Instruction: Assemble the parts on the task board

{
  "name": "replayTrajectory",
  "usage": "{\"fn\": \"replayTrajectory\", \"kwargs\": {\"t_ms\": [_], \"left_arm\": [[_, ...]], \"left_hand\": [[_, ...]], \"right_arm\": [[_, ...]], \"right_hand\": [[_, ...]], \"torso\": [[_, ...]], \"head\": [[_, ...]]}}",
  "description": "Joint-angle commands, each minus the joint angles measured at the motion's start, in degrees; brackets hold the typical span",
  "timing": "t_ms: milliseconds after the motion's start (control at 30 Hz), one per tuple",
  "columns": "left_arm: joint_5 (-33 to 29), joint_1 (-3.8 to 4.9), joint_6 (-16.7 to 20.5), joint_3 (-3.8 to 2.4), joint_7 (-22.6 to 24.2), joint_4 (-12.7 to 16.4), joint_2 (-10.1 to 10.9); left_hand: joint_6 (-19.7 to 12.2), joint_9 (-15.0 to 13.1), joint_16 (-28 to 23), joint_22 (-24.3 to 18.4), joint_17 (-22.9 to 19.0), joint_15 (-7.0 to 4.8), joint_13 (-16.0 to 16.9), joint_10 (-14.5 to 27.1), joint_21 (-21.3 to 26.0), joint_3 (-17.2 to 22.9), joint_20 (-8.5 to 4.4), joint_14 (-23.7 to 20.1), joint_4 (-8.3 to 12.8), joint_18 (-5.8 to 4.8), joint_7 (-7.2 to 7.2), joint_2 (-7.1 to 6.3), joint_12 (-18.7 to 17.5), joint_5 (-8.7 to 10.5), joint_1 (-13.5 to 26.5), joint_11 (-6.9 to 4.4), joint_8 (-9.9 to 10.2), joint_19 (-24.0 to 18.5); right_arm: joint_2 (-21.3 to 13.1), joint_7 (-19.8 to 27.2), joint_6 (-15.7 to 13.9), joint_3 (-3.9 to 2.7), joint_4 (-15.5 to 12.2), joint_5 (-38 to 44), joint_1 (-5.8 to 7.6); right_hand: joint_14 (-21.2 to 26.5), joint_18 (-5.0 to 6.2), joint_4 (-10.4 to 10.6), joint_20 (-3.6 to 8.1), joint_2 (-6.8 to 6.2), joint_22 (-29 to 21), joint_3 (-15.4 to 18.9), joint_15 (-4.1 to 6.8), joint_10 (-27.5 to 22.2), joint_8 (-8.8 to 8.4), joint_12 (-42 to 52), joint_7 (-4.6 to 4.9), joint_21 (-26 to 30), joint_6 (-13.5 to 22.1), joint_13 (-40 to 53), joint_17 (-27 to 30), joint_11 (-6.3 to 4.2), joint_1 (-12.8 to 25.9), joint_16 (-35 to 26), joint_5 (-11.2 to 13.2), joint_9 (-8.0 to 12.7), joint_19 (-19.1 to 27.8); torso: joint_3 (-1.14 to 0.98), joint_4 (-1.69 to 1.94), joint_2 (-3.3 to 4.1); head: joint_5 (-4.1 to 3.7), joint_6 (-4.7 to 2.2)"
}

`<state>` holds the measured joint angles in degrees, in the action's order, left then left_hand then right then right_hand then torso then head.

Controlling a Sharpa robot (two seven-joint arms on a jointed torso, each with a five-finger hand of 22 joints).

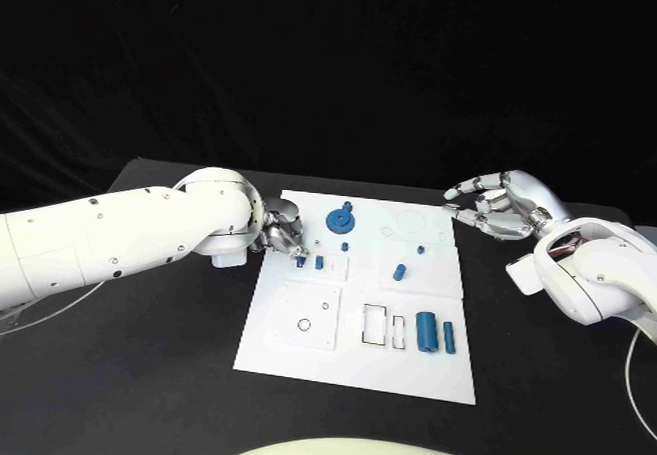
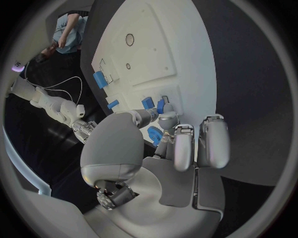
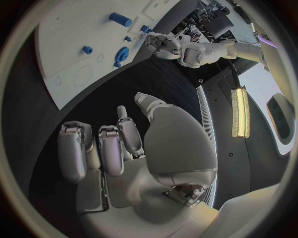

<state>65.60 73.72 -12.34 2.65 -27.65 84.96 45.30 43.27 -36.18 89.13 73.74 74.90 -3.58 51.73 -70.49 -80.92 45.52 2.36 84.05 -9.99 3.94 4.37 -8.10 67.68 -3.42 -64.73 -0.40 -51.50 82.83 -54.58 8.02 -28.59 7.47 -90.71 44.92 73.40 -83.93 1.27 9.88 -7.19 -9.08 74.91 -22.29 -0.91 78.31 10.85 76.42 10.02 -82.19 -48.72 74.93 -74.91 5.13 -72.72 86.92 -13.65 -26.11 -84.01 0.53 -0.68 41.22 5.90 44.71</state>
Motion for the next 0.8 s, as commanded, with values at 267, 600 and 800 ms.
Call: {"fn": "replayTrajectory", "kwargs": {"t_ms": [267, 600, 800], "left_arm": [[1.32, -0.05, -1.96, -0.01, -0.52, 0.05, -0.07], [1.37, -0.1, -2.48, -0.01, -0.62, 0.06, -0.01], [1.38, -0.13, -2.98, -0.01, -0.65, 0.16, 0.01]], "left_hand": [[0.71, -0.52, 0.25, 0.14, 14.17, -0.42, 0.38, -0.85, -0.24, 10.36, -0.16, 5.66, 9.73, -0.48, -0.51, -0.67, 0.51, -0.58, 0.06, -0.13, -0.36, 0.39], [0.75, -0.54, 0.22, 0.16, 14.13, -0.44, 0.35, -0.87, -0.26, 10.45, -0.17, 5.65, 9.75, -0.48, -0.53, -0.74, 0.49, -0.7, 0.14, -0.15, -0.38, 0.4], [0.75, -0.54, 0.22, 0.16, 14.13, -0.44, 0.35, -0.87, -0.26, 10.45, -0.17, 5.65, 9.75, -0.48, -0.53, -0.74, 0.49, -0.7, 0.14, -0.15, -0.38, 0.4]], "right_arm": [[0.03, 0.55, 0.81, 0.0, -0.05, 0.17, -0.04], [-0.02, 0.55, 0.84, 0.0, -0.06, 0.16, -0.05], [-0.07, 0.55, 0.85, 0.0, -0.08, 0.16, -0.06]], "right_hand": [[-3.85, 1.01, 0.3, 0.46, 0.02, 9.26, -0.08, 0.3, 0.05, 0.37, -0.1, -0.25, 0.38, 0.08, 0.92, -5.39, -0.3, 0.7, -0.29, -0.34, 0.05, -0.15], [-3.85, 1.01, 0.3, 0.46, 0.02, 9.26, -0.08, 0.3, 0.05, 0.37, -0.1, -0.25, 0.38, 0.08, 0.92, -5.39, -0.3, 0.7, -0.29, -0.34, 0.05, -0.15], [-3.85, 1.01, 0.3, 0.46, 0.02, 9.26, -0.08, 0.3, 0.05, 0.37, -0.1, -0.25, 0.38, 0.08, 0.92, -5.39, -0.3, 0.7, -0.29, -0.34, 0.05, -0.15]], "torso": [[-0.01, 0.0, 0.0], [-0.01, 0.04, -0.02], [0.0, 0.01, 0.01]], "head": [[0.04, 0.02], [-0.02, -0.2], [0.03, -0.06]]}}
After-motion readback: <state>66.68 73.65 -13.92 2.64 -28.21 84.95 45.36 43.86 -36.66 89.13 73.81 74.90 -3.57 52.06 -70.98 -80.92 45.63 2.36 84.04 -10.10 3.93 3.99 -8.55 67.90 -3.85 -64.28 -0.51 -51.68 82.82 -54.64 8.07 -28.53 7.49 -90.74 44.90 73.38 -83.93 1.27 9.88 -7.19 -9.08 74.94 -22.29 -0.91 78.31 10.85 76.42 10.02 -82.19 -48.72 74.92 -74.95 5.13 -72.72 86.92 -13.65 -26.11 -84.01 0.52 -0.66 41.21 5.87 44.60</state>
